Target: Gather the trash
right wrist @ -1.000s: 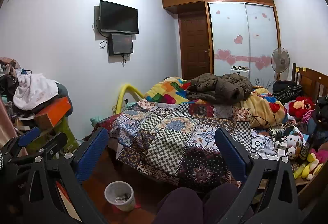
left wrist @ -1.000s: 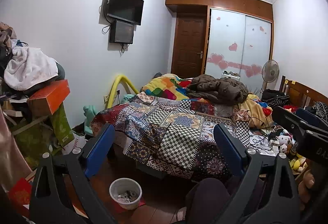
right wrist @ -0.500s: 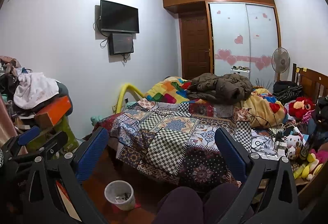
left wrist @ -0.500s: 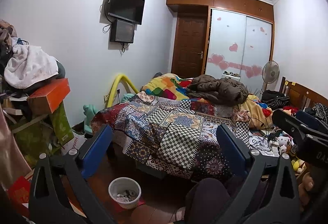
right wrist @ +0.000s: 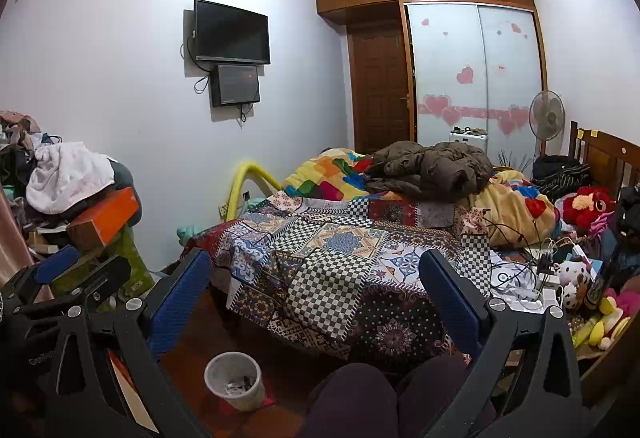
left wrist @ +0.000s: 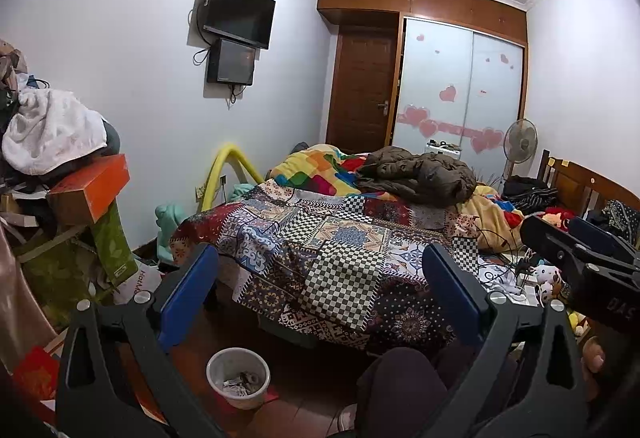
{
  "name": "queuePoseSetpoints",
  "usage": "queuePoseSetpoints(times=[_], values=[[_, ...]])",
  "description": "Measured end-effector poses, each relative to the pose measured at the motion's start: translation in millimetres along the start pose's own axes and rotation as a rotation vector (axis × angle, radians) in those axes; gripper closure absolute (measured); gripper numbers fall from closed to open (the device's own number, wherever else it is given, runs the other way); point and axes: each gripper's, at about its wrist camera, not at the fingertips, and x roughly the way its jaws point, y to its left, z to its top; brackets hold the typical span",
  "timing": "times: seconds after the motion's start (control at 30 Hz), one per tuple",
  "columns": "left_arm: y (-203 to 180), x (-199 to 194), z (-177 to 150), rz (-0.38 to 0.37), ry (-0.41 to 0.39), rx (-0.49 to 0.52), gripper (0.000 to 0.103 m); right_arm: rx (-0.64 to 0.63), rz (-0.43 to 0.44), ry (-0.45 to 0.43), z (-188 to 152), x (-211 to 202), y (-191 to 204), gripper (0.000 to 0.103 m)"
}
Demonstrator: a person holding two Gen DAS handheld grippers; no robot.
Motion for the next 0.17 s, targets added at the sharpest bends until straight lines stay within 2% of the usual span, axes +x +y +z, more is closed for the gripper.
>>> queuePoseSetpoints(times=[0.17], values=[[1.2, 2.1, 1.4, 0.001, 0.006, -0.009, 0.001, 0.003, 0.000, 0.008, -2.4, 0.8, 0.9, 0.000]])
